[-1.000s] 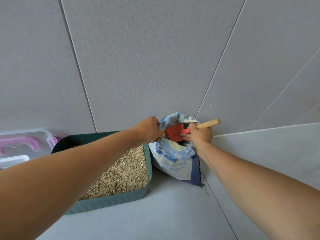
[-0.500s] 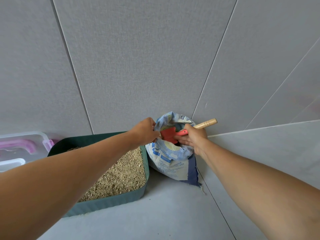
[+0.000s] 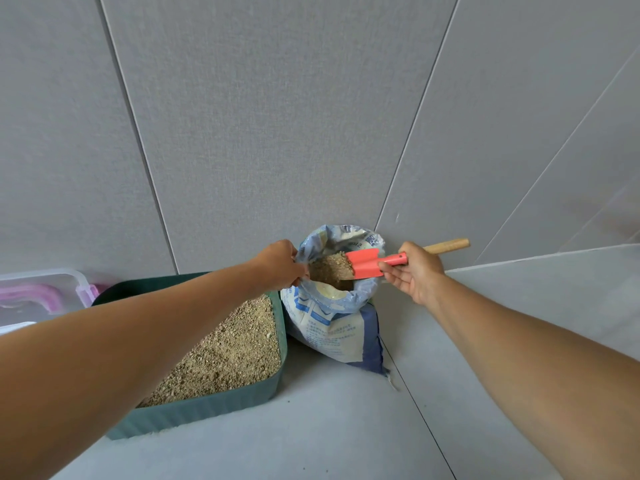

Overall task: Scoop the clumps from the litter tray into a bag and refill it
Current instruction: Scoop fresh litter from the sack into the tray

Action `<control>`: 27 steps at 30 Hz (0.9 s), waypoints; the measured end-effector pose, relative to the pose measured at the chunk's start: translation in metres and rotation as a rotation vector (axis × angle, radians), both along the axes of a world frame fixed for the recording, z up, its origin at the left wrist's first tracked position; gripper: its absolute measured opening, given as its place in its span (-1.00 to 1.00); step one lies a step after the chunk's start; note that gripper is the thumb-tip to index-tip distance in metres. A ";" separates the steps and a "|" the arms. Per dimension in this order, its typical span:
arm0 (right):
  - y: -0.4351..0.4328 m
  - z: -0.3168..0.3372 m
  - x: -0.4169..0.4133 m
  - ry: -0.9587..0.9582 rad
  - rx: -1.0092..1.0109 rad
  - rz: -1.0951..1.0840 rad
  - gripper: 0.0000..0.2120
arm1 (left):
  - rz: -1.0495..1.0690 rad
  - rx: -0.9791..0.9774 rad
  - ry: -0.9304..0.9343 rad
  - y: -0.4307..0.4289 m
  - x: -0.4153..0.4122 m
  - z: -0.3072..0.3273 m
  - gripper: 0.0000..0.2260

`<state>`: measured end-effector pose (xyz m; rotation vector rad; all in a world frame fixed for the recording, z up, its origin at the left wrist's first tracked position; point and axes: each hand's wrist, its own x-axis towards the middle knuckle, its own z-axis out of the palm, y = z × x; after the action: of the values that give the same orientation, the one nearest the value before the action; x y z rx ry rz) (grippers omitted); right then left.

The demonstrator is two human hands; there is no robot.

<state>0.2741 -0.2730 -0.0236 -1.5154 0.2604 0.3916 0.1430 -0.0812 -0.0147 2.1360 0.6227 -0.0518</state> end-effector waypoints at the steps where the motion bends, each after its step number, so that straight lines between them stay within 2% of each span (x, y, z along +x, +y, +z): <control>1: -0.004 0.002 0.001 0.002 -0.003 -0.014 -0.92 | 0.002 -0.027 0.010 0.001 0.000 0.002 -0.92; 5: -0.011 0.016 0.003 -0.006 0.019 -0.051 -0.90 | -0.032 -0.116 0.025 0.008 -0.008 0.013 -0.90; 10: 0.006 0.043 0.001 -0.034 0.121 -0.025 -0.83 | 0.036 -0.070 -0.014 0.034 -0.021 0.025 -0.84; 13: 0.027 0.055 -0.009 -0.038 0.163 0.031 -0.81 | 0.086 0.059 -0.006 0.063 -0.035 0.037 -0.83; 17: 0.063 0.057 -0.033 -0.014 0.170 0.154 -0.82 | 0.089 0.268 0.110 0.103 -0.064 0.050 -0.83; 27: 0.141 0.047 -0.095 -0.002 0.102 0.394 -0.88 | 0.125 0.443 0.290 0.145 -0.109 0.066 -0.78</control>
<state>0.1794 -0.1324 0.0236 -1.4645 -0.0629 0.7045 0.0343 0.0638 0.0509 2.5323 1.0120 -0.1706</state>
